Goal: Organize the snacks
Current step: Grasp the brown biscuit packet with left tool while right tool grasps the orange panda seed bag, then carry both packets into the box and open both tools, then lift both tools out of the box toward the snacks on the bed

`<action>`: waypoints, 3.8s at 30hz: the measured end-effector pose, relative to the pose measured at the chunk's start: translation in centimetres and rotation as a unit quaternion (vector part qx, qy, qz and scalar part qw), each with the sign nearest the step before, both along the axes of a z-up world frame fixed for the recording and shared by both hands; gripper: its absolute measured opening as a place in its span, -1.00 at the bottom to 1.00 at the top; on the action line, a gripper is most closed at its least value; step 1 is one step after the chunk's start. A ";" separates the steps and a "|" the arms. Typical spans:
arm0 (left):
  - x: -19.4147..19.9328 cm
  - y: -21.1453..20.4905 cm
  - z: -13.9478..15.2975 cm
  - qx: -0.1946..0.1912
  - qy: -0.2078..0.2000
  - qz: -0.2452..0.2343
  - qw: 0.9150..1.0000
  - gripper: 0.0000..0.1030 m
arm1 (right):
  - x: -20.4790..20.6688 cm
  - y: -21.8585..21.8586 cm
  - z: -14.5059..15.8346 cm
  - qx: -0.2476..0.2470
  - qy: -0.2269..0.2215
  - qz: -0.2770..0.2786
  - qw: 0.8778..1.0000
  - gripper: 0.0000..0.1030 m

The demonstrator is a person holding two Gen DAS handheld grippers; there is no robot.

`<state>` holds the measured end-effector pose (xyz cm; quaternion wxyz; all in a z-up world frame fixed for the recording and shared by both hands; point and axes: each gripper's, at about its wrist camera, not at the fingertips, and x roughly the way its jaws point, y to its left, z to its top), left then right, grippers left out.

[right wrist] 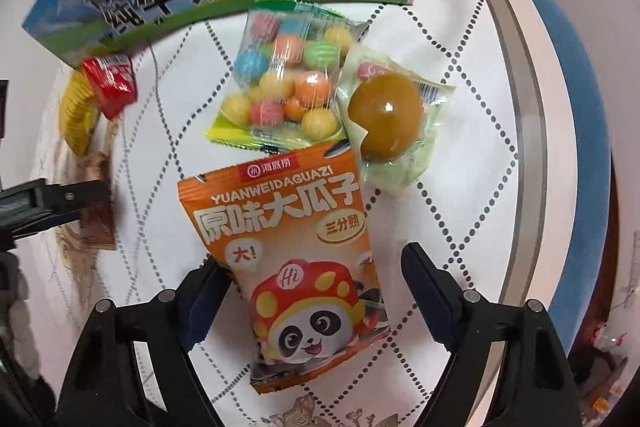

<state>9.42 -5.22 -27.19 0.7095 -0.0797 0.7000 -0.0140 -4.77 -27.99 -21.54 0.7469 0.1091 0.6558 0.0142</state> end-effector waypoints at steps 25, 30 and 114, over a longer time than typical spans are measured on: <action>-0.9 -3.6 -0.6 -0.021 0.011 -0.048 0.999 0.04 | 2.3 -2.4 0.7 0.055 0.050 -0.029 0.997 0.13; -2.4 -5.7 1.3 -0.034 -0.001 -0.064 0.997 0.04 | 1.9 -2.7 2.4 0.062 0.038 -0.034 0.997 0.07; 8.2 -5.1 21.3 0.035 -0.233 -0.105 0.966 0.71 | 16.5 -1.1 19.9 -0.026 -0.121 -0.001 0.992 0.96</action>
